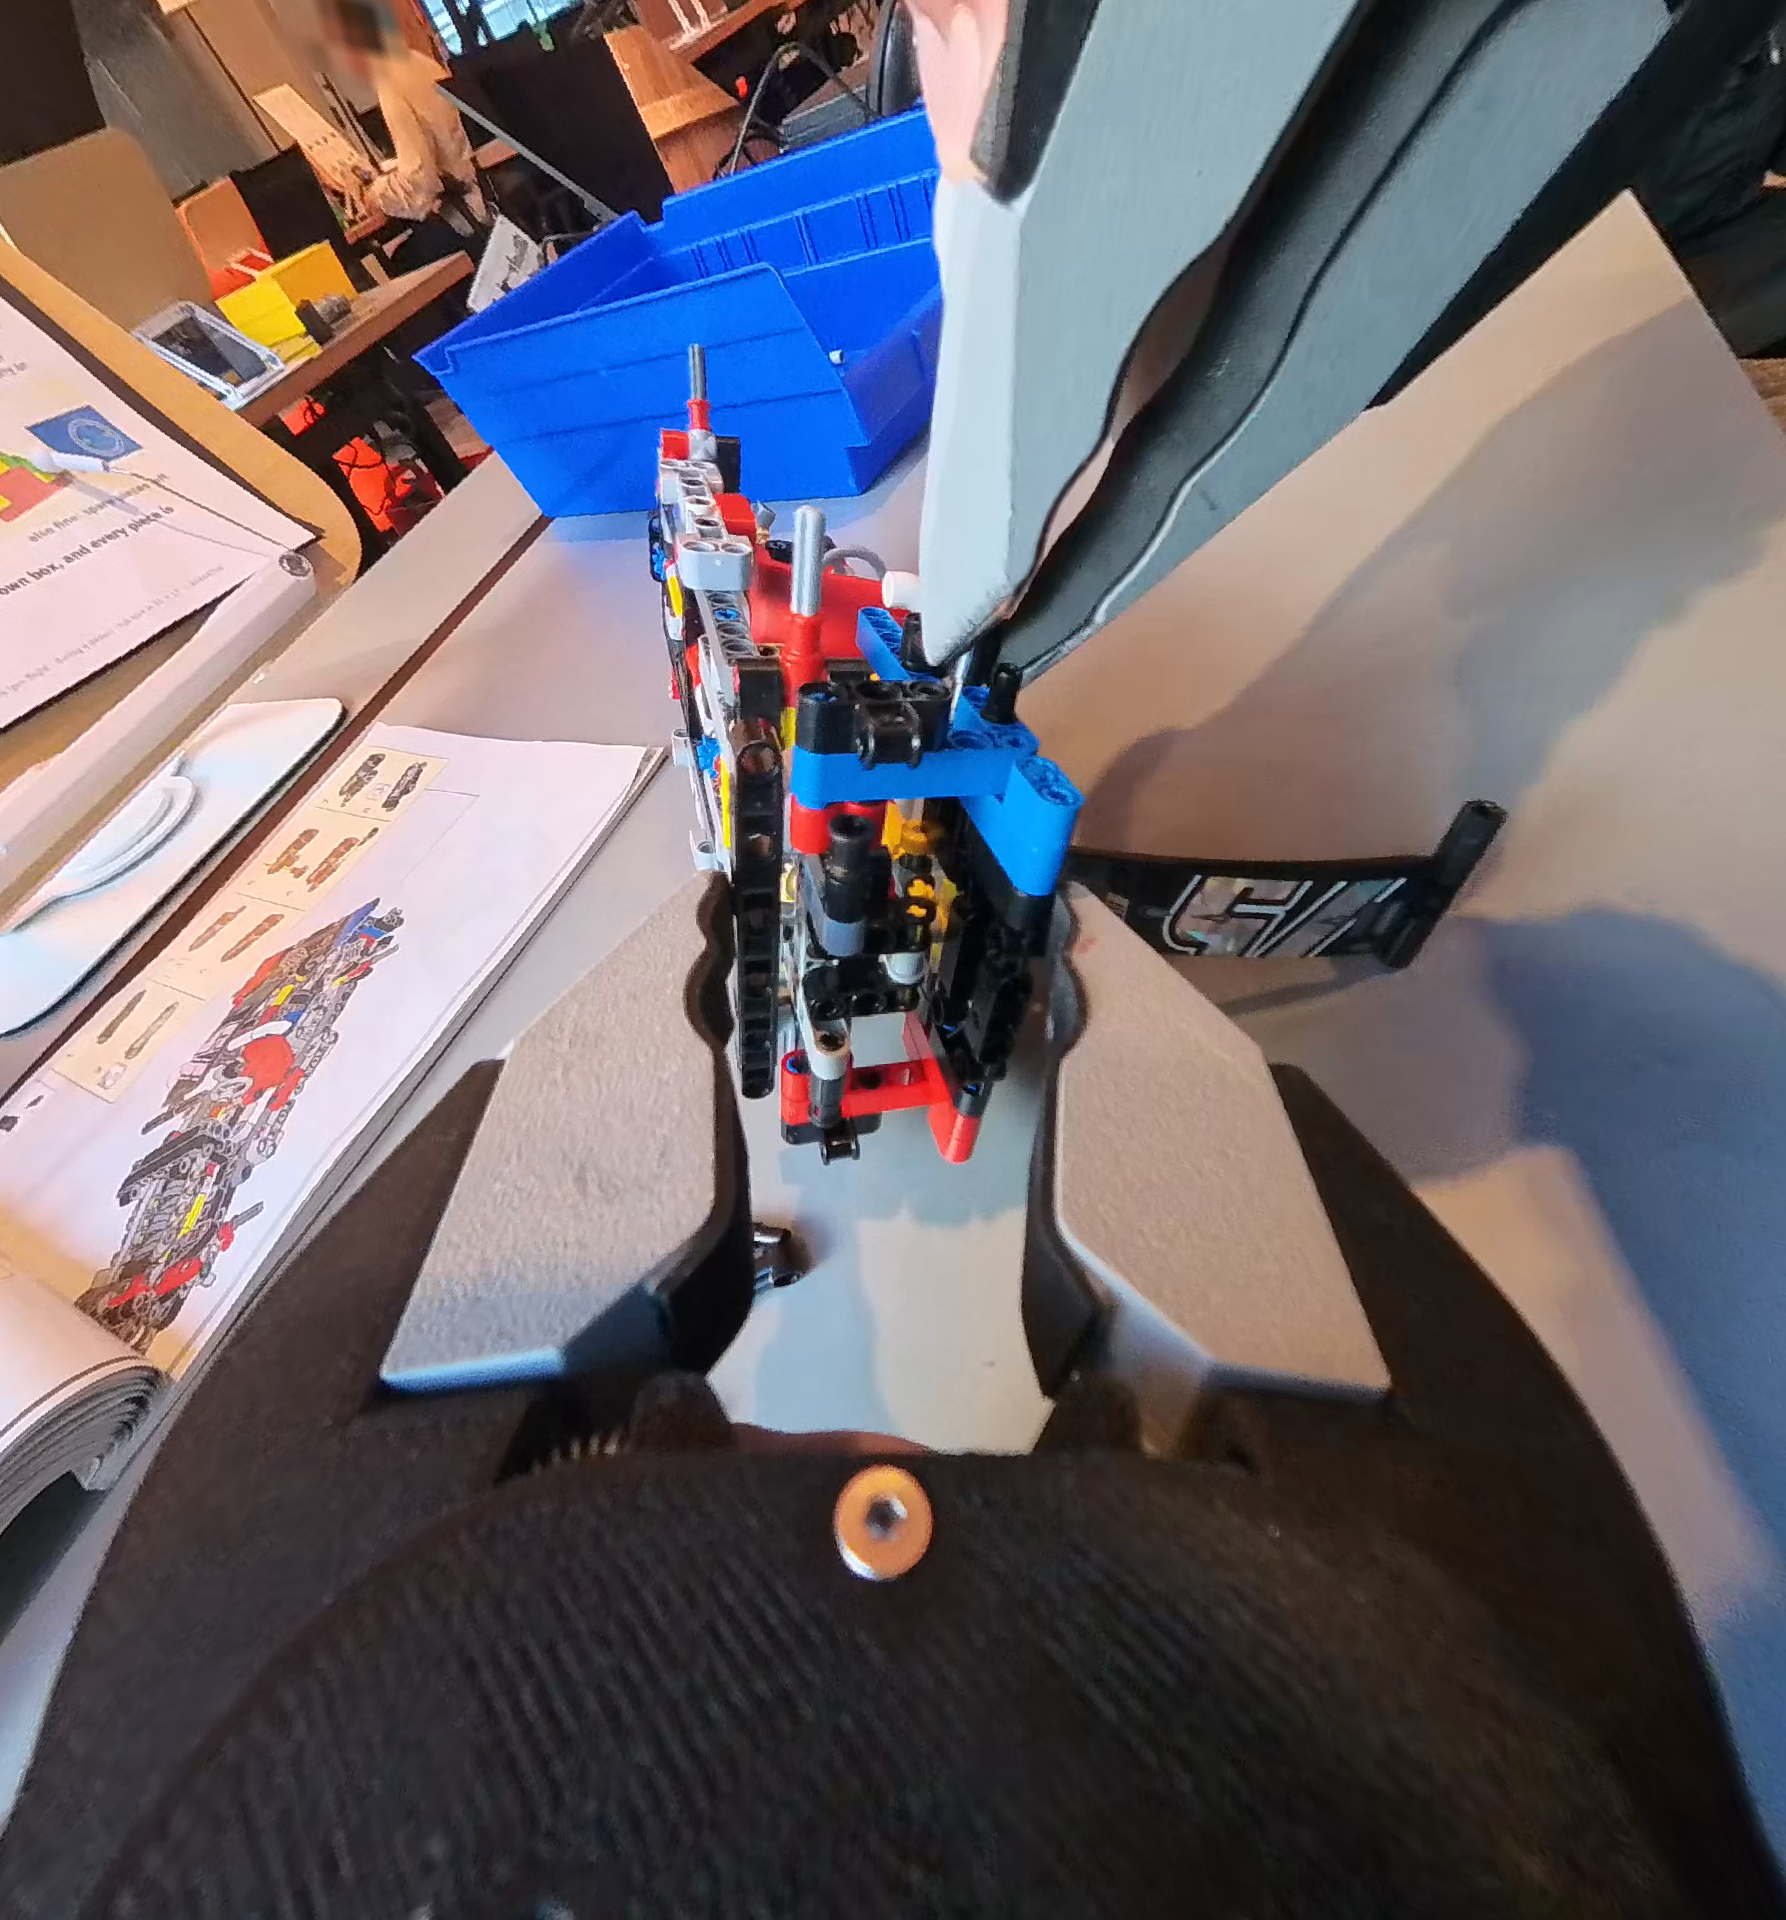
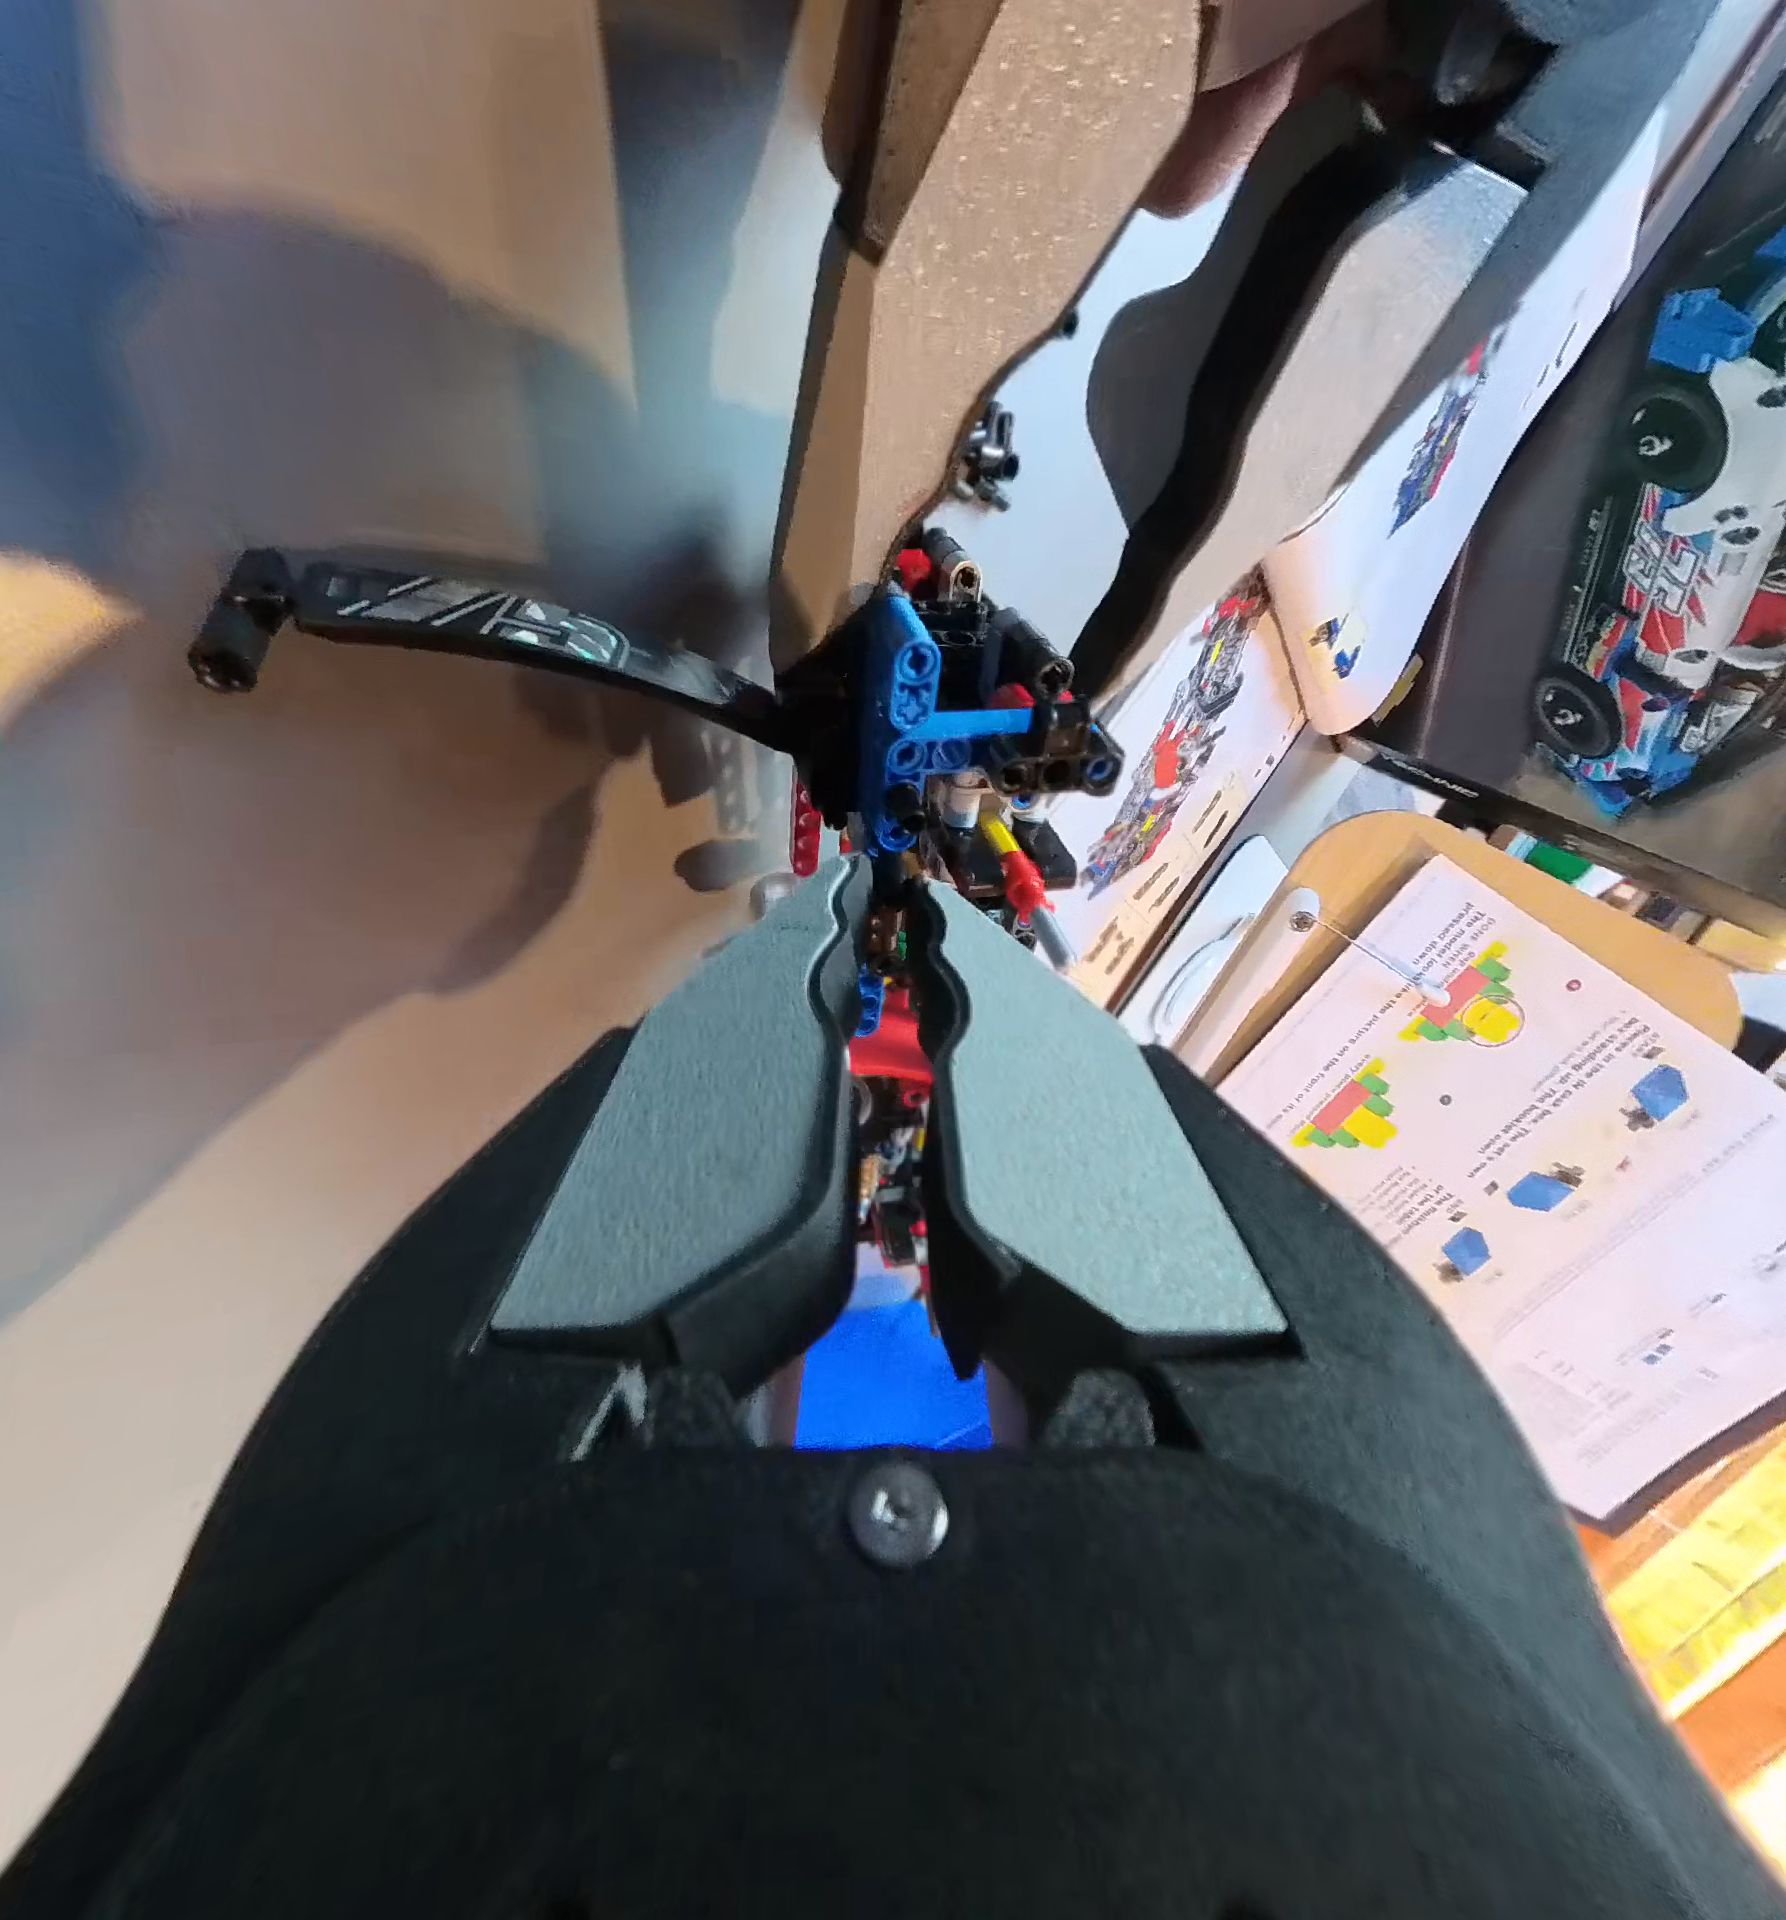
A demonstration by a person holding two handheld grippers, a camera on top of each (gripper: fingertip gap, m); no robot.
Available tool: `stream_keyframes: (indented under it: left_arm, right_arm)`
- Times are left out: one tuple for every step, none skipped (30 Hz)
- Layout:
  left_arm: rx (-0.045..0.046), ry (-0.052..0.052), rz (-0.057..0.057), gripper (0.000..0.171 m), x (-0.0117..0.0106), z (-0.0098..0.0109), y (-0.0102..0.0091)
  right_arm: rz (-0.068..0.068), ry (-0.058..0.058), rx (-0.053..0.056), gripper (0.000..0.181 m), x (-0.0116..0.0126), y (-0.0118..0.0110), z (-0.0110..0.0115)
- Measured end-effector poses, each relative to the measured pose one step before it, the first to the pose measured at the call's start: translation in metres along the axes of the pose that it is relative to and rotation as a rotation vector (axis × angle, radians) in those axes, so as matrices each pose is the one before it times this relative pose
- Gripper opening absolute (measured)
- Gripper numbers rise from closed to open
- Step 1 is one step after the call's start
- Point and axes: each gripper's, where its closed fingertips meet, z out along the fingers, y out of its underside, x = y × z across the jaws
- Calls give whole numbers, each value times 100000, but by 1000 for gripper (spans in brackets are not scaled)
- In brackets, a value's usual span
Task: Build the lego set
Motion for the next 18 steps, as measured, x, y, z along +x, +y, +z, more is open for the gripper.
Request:
stream_keyframes:
  left_arm:
    - [-168, -109, 95, 57, 25, 21, -4]
    - [37, 102, -224, 57, 55, 40, -27]
    - [99, 118, -473, 57, 67, 50, -35]
    - [106, 118, -545, 57, 74, 54, -50]
    - [38, -67, -572, 57, 79, 74, -58]
    - [-32, -352, -550, 57, 46, 63, -48]
    - [76, -161, -448, 58, 54, 34, -24]
    - [76, -317, 0, 58, 9, -5, -34]
    - [5, -154, 144, 58, 6, 1, -1]
    - [64, 7, -204, 58, -19, -9, -4]
    - [207, -487, -758, 58, -95, -44, -17]
    - [48, -831, -995, 58, -188, -71, 18]
    - [197, 27, -785, 58, -108, -58, 13]
    - [183, 438, -451, 58, -20, -38, 2]
    - [215, 30, -319, 58, -38, -4, -28]
    - [141, 148, -109, 58, 15, 8, -16]
    - [-9, 139, -99, 58, 2, 1, -4]
    - [68, 30, -242, 58, -19, -16, -2]
  right_arm:
    - [-1191, -1375, -1858, 3, -57, 74, 4]
    - [-670, -1778, -2102, 3, -97, 109, 10]
    - [-80, -2058, -2346, 3, -89, 139, 27]
    - [-102, -2100, -2531, 3, -112, 147, 22]
    - [-711, -1405, -2514, 3, -78, 137, 23]
    - [-1261, -581, -2340, 3, -55, 81, -1]
    - [-1654, 183, -2013, 3, -26, 27, -12]
    - [-1084, 649, -1562, 3, 13, 2, -25]
    - [63, 500, -735, 3, 12, -7, 6]
    - [1188, 713, 324, 3, 80, -33, -4]
    - [2874, 1528, 1602, 3, 204, -86, 8]
    - [4501, 2047, 3404, 3, 236, -132, 21]
    - [5326, 1758, 4808, 3, 113, -129, -12]
    - [6004, 1032, 5056, 4, -25, -49, -60]
    - [6554, -181, 4865, 8, -199, 10, -75]
    - [6408, -690, 4699, 14, -255, 37, -115]
    - [5038, -7, 3705, 18, -137, 167, -162]
    - [3116, 839, 3418, 19, -10, 208, -210]
